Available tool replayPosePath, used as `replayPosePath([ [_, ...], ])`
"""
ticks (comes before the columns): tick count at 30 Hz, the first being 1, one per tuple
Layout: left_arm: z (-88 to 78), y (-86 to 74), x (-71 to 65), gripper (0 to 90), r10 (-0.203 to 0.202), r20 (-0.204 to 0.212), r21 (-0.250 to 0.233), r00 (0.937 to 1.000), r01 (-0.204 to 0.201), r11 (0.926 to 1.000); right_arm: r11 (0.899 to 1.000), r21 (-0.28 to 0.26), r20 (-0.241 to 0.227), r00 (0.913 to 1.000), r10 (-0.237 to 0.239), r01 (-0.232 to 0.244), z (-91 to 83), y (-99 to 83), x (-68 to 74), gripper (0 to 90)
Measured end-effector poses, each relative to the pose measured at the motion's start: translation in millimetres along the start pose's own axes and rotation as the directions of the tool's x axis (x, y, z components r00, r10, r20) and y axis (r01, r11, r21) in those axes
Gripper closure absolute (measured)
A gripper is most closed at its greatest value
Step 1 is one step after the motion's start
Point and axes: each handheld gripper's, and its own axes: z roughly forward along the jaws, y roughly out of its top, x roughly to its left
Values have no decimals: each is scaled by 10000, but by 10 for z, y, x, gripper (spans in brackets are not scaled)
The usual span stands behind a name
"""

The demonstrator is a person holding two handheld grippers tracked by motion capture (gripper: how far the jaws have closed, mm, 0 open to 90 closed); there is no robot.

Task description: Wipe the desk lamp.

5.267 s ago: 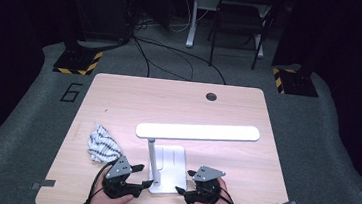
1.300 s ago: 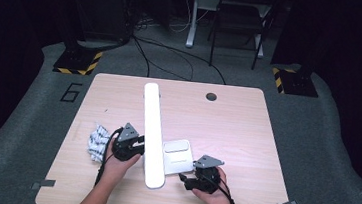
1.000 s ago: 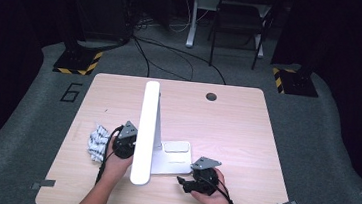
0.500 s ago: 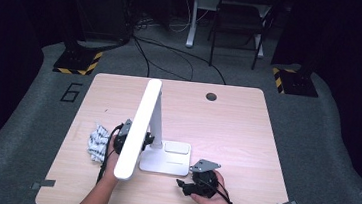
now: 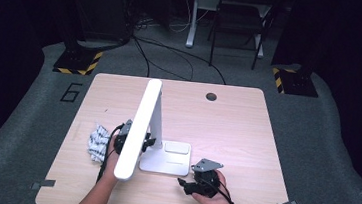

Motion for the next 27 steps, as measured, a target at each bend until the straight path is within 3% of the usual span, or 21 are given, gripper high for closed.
replayPosePath([
  [19,96,6,61,621,95,205,-162,9997,-92,9998,9996,-236,-25,9999,165,-165,-58,-8,-15,280],
  [25,74,-8,39,640,70,57,-41,10000,-70,10000,9994,-279,-62,9997,225,-227,-72,-9,-38,280],
  [27,58,-20,29,640,100,201,123,9997,-103,9999,9994,-280,-56,9997,221,-222,-72,-10,-39,281],
])
